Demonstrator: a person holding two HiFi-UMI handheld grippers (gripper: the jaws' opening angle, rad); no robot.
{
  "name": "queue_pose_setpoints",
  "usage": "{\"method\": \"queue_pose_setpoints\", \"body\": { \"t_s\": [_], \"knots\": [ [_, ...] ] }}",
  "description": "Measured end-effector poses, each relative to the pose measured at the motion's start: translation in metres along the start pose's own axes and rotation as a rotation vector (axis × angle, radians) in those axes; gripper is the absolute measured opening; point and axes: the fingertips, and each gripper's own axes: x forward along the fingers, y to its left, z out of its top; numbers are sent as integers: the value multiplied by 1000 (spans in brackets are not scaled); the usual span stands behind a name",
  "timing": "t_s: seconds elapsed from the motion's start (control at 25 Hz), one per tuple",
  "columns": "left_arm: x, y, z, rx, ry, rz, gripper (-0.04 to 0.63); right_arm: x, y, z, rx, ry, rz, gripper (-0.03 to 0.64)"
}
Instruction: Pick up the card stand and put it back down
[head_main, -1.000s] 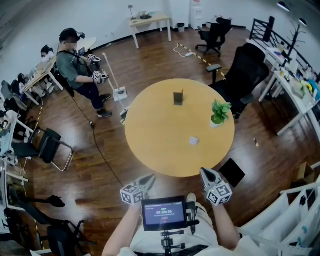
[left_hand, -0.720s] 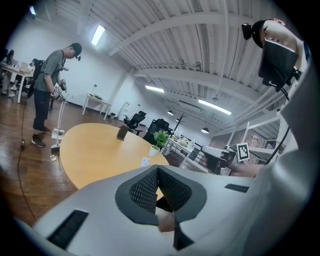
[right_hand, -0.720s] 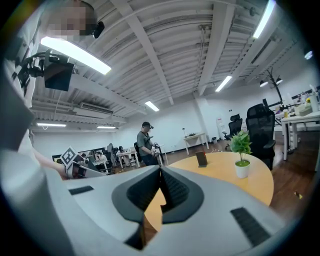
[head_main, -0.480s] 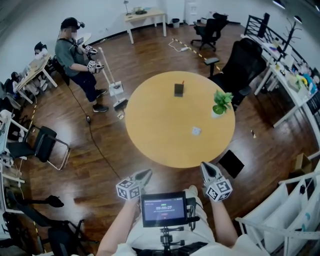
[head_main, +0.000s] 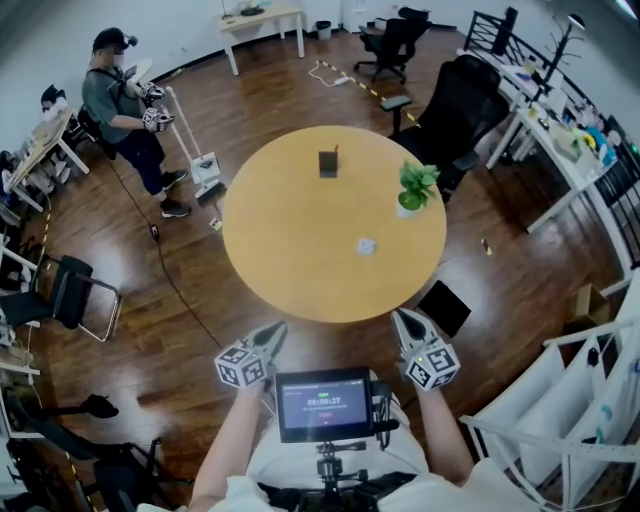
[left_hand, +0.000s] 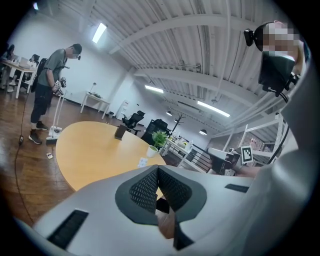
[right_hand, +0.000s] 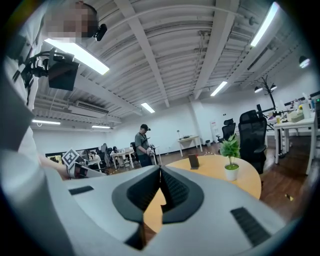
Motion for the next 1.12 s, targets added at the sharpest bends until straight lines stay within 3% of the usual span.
{"method": "queue_pose_setpoints", "body": {
  "t_s": [0.28, 0.56, 0.84, 1.12],
  "knots": [
    [47, -38, -2, -2, 36, -42, 0, -25, -44, 26, -15, -13, -35, 6],
    [87, -84, -4, 23, 69, -91, 0, -36, -67, 16, -28, -5, -37, 8],
    [103, -89, -10, 36, 98, -88, 0, -41, -78, 15, 9, -14, -26, 61],
    [106, -75, -3, 33, 70, -53, 0, -47, -84, 14, 24, -14, 5, 81]
  ]
}}
